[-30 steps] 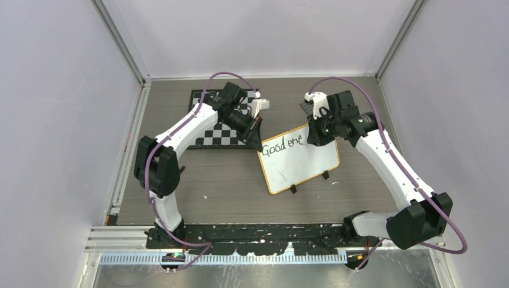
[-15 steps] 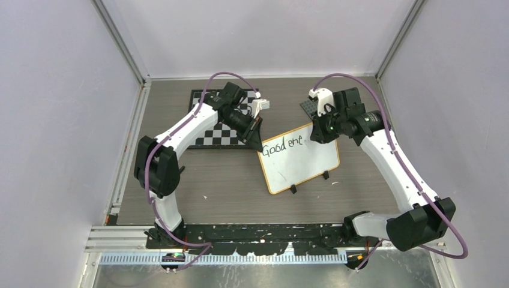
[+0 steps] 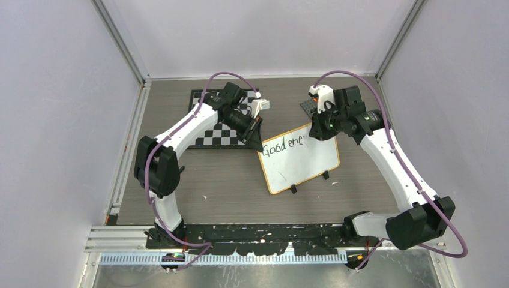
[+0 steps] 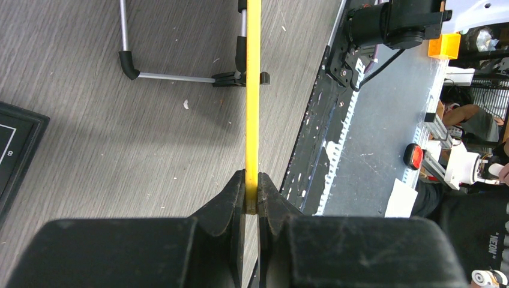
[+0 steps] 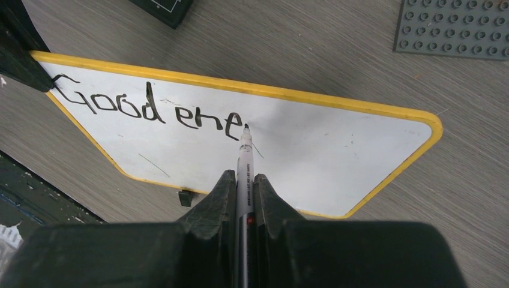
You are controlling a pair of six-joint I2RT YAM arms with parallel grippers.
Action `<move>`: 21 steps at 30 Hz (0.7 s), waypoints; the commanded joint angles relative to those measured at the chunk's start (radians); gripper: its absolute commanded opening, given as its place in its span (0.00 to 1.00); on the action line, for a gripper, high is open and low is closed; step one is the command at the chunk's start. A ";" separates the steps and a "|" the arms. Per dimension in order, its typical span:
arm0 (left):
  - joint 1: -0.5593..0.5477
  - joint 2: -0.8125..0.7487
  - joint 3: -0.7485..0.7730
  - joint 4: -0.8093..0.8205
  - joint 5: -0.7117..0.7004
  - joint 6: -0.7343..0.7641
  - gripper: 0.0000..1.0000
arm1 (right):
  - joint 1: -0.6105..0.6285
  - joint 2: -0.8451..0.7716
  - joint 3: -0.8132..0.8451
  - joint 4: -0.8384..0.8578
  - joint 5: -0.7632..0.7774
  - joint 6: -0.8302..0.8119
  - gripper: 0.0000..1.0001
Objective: Write a sentence on the whiteboard
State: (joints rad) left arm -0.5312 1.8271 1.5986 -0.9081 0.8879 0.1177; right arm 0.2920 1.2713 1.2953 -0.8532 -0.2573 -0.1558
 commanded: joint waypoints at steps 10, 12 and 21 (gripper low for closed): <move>-0.010 0.011 0.026 -0.011 0.020 0.013 0.02 | -0.002 0.012 -0.003 0.060 0.036 -0.006 0.00; -0.010 0.013 0.026 -0.011 0.021 0.012 0.02 | -0.001 0.004 -0.016 0.060 0.043 -0.008 0.00; -0.010 0.015 0.029 -0.011 0.022 0.011 0.02 | -0.002 -0.015 -0.039 0.044 0.031 -0.010 0.00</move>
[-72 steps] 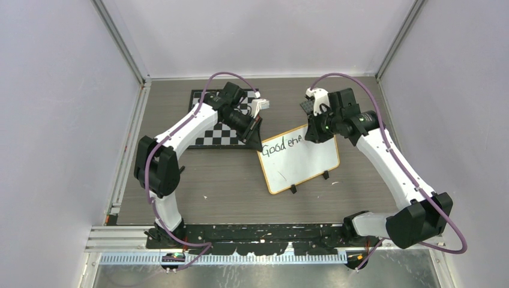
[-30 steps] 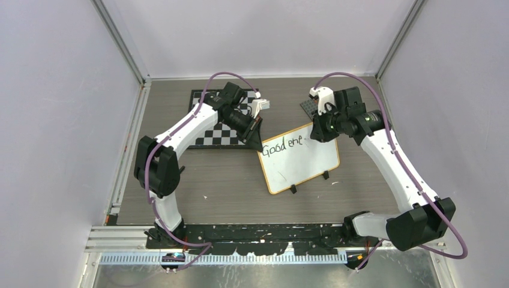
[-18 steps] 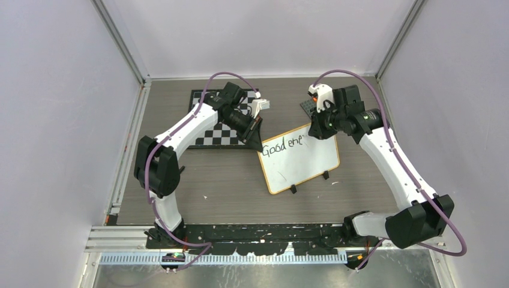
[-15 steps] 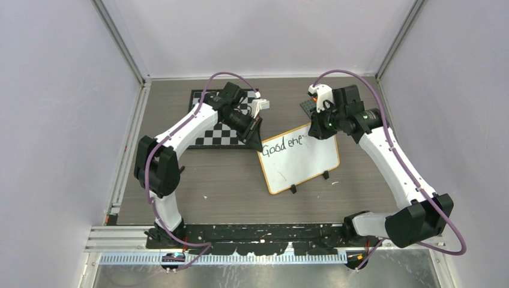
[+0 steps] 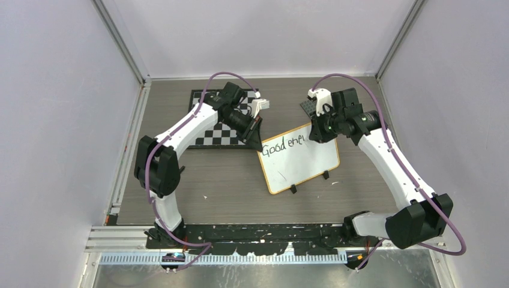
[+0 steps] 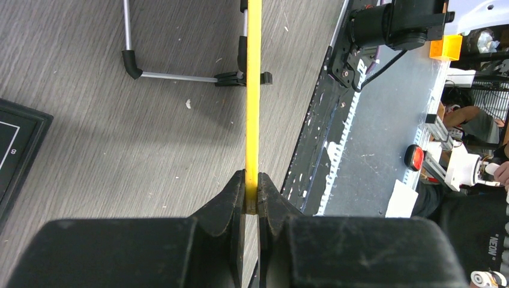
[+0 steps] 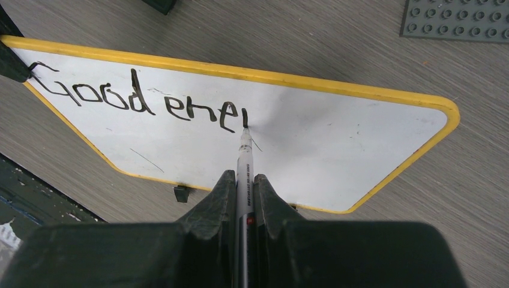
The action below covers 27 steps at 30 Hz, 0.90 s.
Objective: Write a sentence on the whiteboard
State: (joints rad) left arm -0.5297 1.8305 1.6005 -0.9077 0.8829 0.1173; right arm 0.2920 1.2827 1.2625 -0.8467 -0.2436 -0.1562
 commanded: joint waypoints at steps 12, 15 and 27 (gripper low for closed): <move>-0.012 0.019 0.036 -0.014 0.030 0.008 0.02 | -0.002 -0.018 0.021 0.041 -0.008 0.003 0.00; -0.012 0.020 0.038 -0.017 0.030 0.010 0.02 | -0.002 -0.007 0.038 0.047 -0.005 0.010 0.00; -0.012 0.016 0.035 -0.017 0.026 0.013 0.02 | -0.005 0.007 0.067 0.058 0.028 0.012 0.00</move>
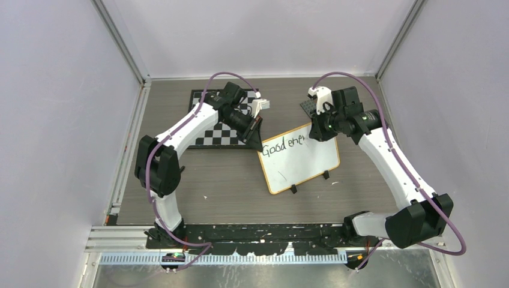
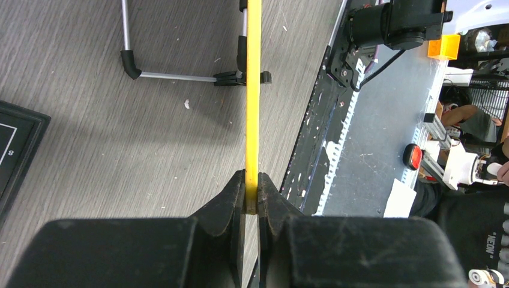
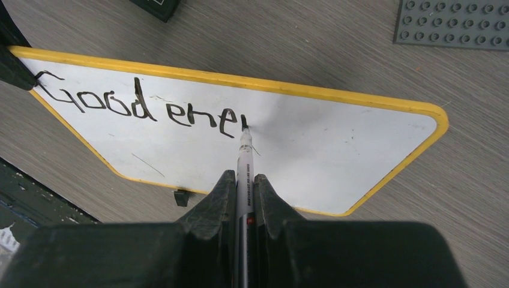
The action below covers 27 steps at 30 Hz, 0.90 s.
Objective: Write a sentence on the whiteboard
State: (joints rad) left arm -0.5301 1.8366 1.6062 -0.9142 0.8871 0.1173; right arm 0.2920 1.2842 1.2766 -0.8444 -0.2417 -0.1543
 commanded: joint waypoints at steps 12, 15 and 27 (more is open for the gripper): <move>-0.011 0.008 0.027 -0.013 0.024 0.015 0.02 | -0.031 -0.012 0.064 0.033 0.000 0.009 0.00; -0.011 0.007 0.029 -0.014 0.028 0.015 0.02 | -0.031 -0.034 0.057 0.014 -0.009 -0.002 0.00; -0.011 0.011 0.032 -0.014 0.029 0.015 0.02 | -0.038 -0.025 0.052 0.021 0.050 -0.010 0.00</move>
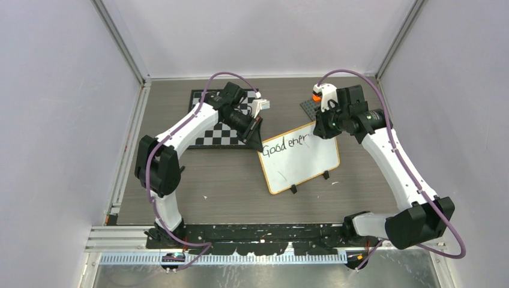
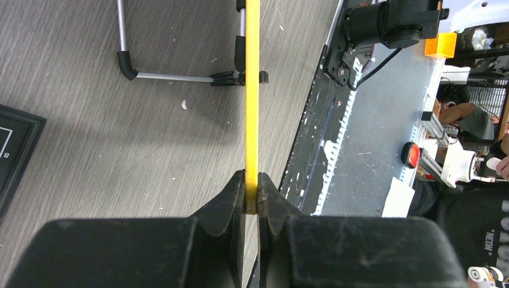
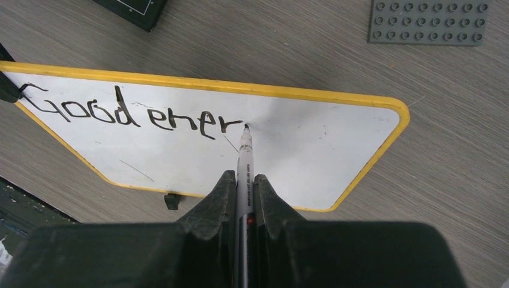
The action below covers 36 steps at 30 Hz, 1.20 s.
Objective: Write a sentence on the whiteboard
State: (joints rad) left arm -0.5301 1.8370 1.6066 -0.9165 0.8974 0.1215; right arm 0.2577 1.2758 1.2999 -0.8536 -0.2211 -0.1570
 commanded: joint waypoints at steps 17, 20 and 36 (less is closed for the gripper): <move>-0.011 0.011 0.032 -0.011 0.017 0.012 0.02 | -0.004 0.022 0.042 0.068 -0.008 0.022 0.00; -0.011 0.013 0.033 -0.012 0.017 0.013 0.02 | -0.004 0.022 0.040 0.067 -0.028 0.023 0.00; -0.011 0.018 0.032 -0.013 0.018 0.015 0.02 | -0.004 -0.003 -0.036 0.042 -0.013 -0.014 0.00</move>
State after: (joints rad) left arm -0.5297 1.8420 1.6081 -0.9184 0.8978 0.1226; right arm 0.2550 1.2892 1.2781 -0.8448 -0.2489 -0.1528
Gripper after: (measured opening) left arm 0.097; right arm 0.164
